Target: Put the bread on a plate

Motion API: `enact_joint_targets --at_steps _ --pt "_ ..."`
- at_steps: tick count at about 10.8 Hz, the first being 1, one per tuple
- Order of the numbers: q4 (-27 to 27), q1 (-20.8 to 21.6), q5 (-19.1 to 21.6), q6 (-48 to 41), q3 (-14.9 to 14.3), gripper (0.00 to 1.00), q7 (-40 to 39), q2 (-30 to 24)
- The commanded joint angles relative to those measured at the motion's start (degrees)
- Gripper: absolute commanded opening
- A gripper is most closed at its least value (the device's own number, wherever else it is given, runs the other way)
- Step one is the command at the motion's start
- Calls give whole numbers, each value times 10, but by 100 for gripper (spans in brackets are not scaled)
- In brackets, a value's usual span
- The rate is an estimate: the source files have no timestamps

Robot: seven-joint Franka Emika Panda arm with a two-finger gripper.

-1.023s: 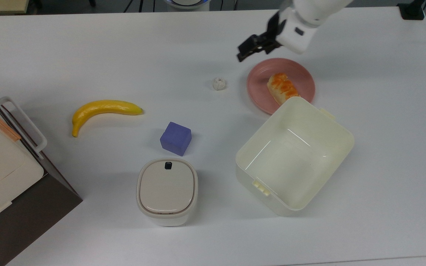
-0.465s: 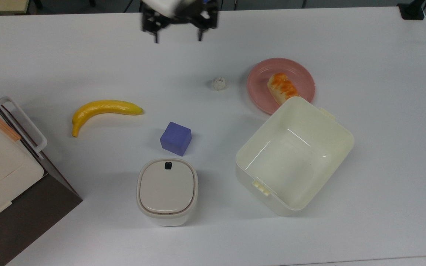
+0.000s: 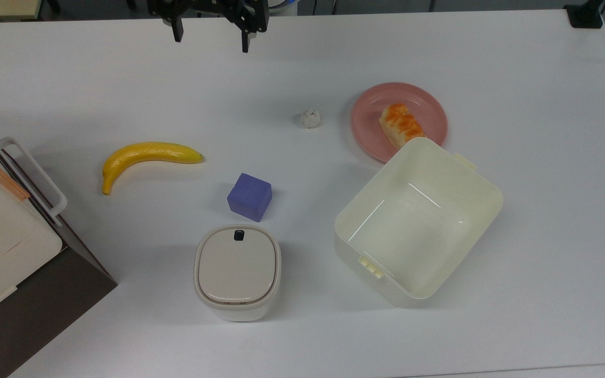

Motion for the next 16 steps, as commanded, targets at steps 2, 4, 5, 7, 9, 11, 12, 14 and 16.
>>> enact_joint_targets --at_steps 2,4,5,7,9,11,12,14,16 --pt "-24 -5 14 8 -1 100 16 -52" --pt "-26 -6 13 8 -1 100 16 -50" --pt "-36 -7 13 7 -1 100 16 -49" --pt "-38 -8 12 2 -1 100 16 -48" --pt "-42 -8 13 3 -1 100 16 -46" --pt "-55 -8 13 8 -1 100 16 -45" --pt "-56 -8 13 8 -1 100 16 -45" --pt "-57 -8 13 8 0 100 15 -44" --pt "-57 -9 13 8 -1 100 14 -44"
